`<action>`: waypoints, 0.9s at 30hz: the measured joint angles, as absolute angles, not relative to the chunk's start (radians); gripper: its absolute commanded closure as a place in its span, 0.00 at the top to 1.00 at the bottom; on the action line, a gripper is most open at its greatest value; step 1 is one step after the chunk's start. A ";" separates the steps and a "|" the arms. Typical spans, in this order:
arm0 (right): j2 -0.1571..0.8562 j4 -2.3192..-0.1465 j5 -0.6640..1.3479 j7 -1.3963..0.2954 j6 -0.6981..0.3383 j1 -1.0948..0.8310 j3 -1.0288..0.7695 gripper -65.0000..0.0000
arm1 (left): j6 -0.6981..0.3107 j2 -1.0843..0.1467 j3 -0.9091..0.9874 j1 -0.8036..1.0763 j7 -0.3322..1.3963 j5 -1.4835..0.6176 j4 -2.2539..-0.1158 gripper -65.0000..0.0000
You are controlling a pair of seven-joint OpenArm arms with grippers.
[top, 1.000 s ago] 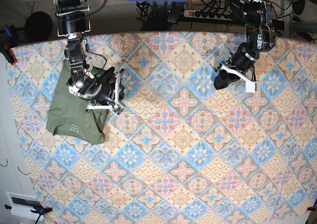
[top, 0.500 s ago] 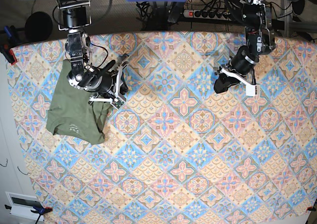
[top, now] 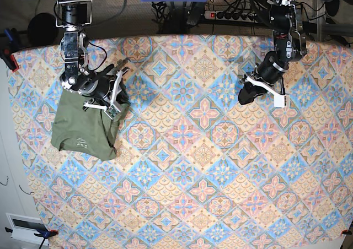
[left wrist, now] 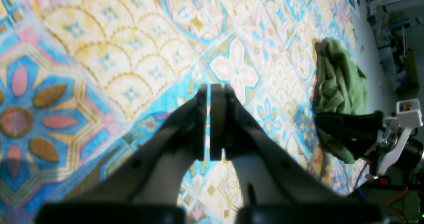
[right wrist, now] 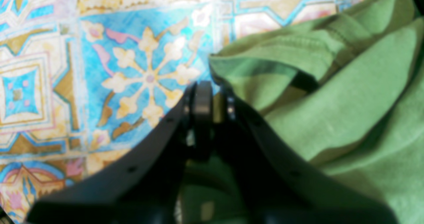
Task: Layout the t-shirt on the table in an organized manner, then fold the t-shirt properly
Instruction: 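Drag the folded shirt with the right gripper toward the table's edge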
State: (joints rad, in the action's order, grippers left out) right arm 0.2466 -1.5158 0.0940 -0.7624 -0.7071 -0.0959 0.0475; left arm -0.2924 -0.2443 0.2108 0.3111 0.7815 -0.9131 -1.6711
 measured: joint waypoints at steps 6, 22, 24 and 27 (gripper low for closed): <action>0.301 -1.555 0.085 -0.795 -0.707 -0.111 0.047 0.08 | -0.292 -0.246 0.174 0.310 0.783 -0.913 -1.671 0.00; 0.322 -1.609 0.056 -0.825 -0.702 -0.145 0.046 0.08 | -0.292 -0.247 0.174 0.311 0.783 -0.913 -1.677 0.00; 0.322 -1.632 0.051 -0.823 -0.691 -0.167 0.046 0.08 | -0.292 -0.250 0.175 0.310 0.782 -0.913 -1.682 0.00; 0.325 -1.639 0.051 -0.829 -0.695 -0.170 0.046 0.08 | -0.292 -0.249 0.174 0.311 0.783 -0.913 -1.682 0.00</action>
